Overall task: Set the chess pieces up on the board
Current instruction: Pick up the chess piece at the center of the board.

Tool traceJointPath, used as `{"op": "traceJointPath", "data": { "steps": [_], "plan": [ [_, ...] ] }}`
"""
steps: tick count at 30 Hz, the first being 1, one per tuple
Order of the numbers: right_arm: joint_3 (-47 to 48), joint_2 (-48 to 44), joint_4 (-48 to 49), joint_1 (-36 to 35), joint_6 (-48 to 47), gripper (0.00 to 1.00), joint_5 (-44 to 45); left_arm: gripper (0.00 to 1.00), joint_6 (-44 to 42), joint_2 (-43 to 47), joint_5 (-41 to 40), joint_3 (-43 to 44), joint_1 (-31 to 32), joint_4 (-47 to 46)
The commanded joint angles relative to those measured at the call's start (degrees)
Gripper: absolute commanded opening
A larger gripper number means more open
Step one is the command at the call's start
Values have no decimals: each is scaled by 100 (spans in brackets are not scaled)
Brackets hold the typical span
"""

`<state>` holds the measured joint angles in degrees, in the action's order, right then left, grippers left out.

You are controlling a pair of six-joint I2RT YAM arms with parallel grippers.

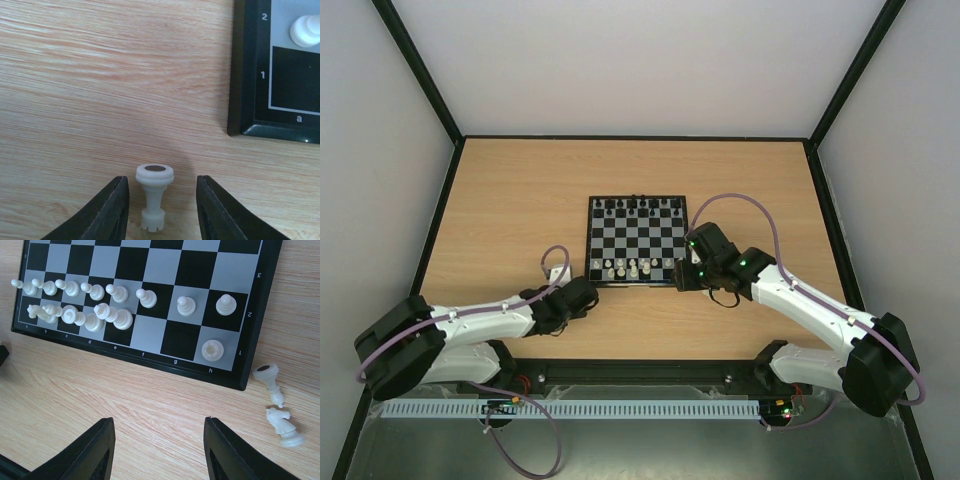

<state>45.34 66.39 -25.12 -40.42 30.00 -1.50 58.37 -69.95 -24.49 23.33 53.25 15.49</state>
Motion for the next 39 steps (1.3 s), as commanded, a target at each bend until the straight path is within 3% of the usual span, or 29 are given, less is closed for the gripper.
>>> {"op": "traceJointPath", "data": {
  "steps": [1,6,17,27,33,39],
  "plan": [
    [-78,-57,-65,-26,-29,49,-52,42,409,-83,414,-247,160,559],
    [-87,-56,-53,-31,-29,50,-52,41,645,-53,354,-301,328,622],
    [-100,-82,-57,-31,-21,49,-57,18,720,-352,292,-313,479,422],
    [-88,-65,-68,-44,-20,49,-74,6,535,-238,351,-12,615,725],
    [-52,-127,-43,-37,-125,50,-746,7,-350,399,1220,684,1352,872],
    [-200,-433,14,-44,-149,51,-2128,9,-1111,1691,2493,621,1920,99]
  ]
}}
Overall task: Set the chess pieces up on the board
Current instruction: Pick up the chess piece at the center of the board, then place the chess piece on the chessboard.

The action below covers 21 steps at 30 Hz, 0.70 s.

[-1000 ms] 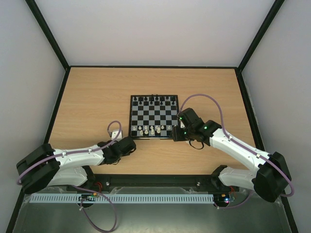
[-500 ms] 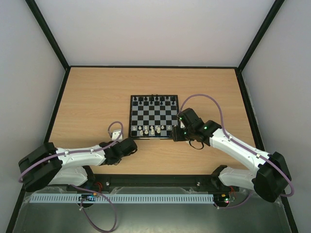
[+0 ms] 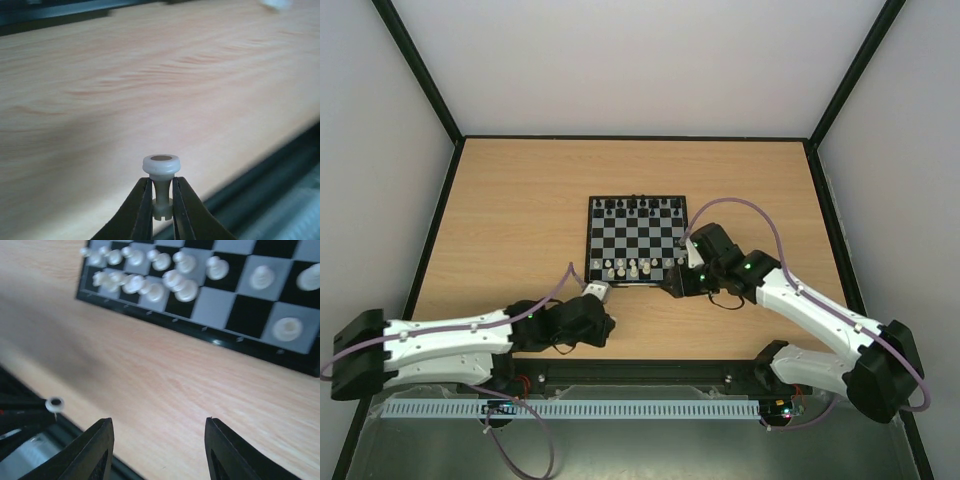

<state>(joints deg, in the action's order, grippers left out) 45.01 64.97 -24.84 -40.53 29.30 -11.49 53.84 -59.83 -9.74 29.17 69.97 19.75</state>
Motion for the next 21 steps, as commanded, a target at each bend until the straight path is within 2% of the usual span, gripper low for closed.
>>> {"op": "traceJointPath", "data": {
  "steps": [1,6,12,17,21],
  "plan": [
    [-195,-312,17,-33,-41,51,-1396,10,-739,898,1118,47,298,-348],
    [-422,-335,583,-32,357,52,-2994,11,-1103,1585,1271,192,520,-109],
    [-488,-70,1232,-32,852,52,-4242,11,-1388,1493,1415,298,714,-150],
    [-500,106,1429,-36,1032,53,-4664,11,-1525,1327,1364,408,812,-143],
    [-560,152,1456,-108,1022,52,-4675,11,-1622,1337,1341,506,811,-154]
  ]
}}
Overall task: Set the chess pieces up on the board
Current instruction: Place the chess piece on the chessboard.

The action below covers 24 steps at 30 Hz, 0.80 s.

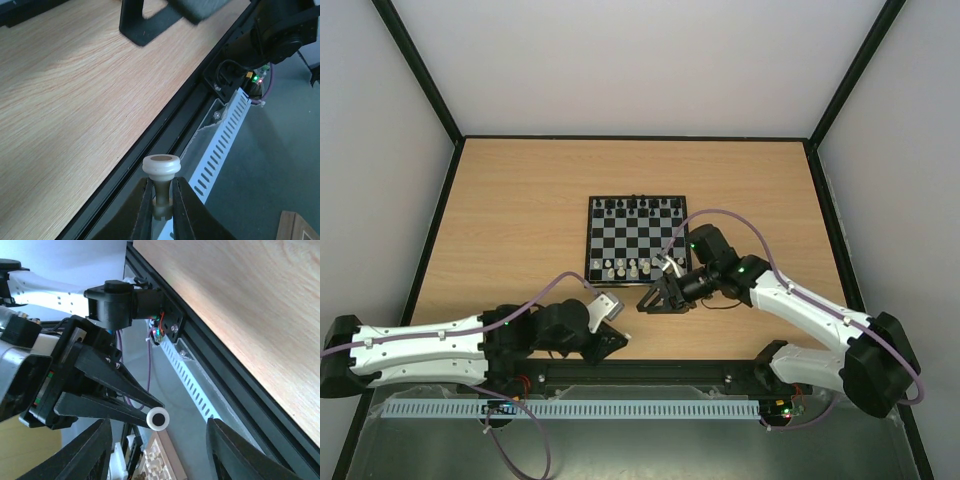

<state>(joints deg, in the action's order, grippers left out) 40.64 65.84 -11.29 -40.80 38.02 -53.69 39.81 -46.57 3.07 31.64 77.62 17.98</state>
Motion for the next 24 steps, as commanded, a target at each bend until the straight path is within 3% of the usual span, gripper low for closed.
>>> {"op": "traceJointPath", "data": {
  "steps": [1,24],
  "plan": [
    [-145,69,134,-119,166,52,-451,11,-255,14,74,286,50,3],
    [-154,223,350,-672,401,43,-262,11,-710,-676,-451,815,49,281]
  ]
}}
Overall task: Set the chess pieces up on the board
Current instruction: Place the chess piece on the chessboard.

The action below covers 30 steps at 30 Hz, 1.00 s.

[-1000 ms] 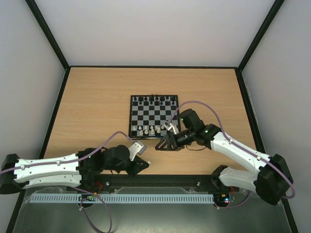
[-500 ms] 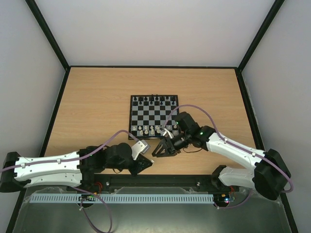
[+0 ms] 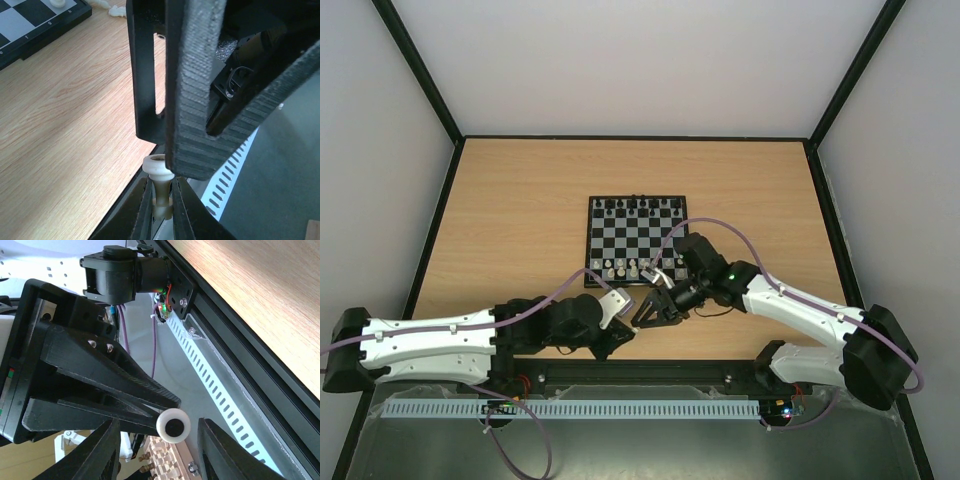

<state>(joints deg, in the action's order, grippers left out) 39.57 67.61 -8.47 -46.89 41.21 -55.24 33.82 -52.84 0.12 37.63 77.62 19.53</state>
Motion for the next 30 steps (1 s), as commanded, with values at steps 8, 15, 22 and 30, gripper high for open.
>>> {"op": "traceJointPath", "data": {
  "steps": [8,15,22,30],
  "plan": [
    [-92,100,126,-101,111,41,-89,11,-173,-131,-253,252,49,32],
    [-208,120,174,-104,83,41,-71,11,-217,-92,-315,308,47,74],
    [-223,101,442,-109,279,35,-230,11,-251,-130,-375,307,49,45],
    [-208,172,529,-109,322,32,-279,11,-295,-106,-320,274,51,-53]
  ]
}}
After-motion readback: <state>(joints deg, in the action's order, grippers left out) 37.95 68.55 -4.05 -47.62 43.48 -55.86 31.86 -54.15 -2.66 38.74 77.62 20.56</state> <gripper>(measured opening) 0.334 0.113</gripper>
